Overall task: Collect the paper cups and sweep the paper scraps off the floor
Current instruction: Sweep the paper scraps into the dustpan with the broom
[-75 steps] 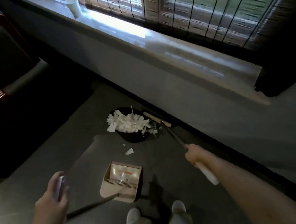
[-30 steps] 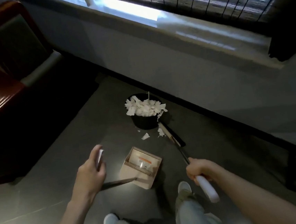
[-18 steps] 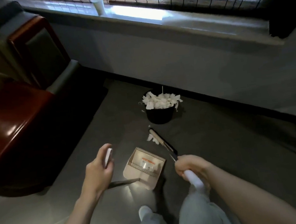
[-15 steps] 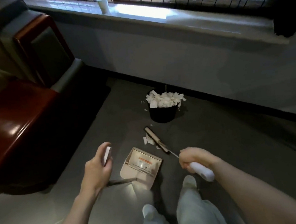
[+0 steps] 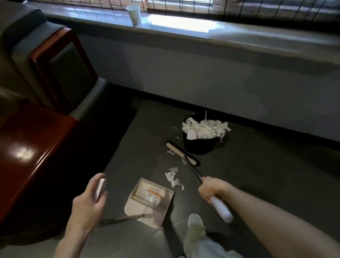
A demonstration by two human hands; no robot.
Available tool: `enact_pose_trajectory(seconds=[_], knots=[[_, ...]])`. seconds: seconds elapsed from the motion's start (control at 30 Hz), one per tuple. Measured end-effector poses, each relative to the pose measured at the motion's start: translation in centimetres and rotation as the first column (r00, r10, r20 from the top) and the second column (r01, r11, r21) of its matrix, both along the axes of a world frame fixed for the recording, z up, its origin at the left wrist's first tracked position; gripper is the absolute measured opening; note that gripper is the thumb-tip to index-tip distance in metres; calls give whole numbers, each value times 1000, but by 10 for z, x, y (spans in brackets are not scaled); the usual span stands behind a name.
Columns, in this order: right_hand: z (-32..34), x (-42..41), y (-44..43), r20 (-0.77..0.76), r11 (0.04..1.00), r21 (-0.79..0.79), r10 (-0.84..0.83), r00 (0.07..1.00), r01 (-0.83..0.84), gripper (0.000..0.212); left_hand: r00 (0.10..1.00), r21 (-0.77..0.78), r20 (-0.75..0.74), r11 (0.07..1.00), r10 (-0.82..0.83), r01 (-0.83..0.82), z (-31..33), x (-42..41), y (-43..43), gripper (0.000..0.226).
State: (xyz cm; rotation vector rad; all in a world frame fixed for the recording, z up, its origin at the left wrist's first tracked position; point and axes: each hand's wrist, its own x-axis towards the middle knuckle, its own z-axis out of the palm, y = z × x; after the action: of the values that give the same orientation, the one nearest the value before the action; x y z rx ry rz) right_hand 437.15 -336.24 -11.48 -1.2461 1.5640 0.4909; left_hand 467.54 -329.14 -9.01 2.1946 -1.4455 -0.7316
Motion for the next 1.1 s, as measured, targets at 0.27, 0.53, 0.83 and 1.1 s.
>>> enact_pose_trajectory(seconds=[0.27, 0.53, 0.83, 1.1], knots=[[11, 29, -52, 105, 994, 27, -105, 989, 103, 13, 1000, -30, -21, 1000, -6, 5, 11, 31, -74, 41], [19, 91, -102, 96, 948, 55, -317, 943, 313, 37, 977, -51, -14, 976, -213, 212, 9, 83, -168, 42], [4, 200, -137, 174, 710, -103, -677, 715, 697, 40, 872, -69, -25, 871, -489, 487, 13, 148, -269, 41], [-11, 230, -183, 54, 690, -245, -692, 720, 681, 42, 796, -52, -78, 800, -600, 598, 9, 170, -358, 42]])
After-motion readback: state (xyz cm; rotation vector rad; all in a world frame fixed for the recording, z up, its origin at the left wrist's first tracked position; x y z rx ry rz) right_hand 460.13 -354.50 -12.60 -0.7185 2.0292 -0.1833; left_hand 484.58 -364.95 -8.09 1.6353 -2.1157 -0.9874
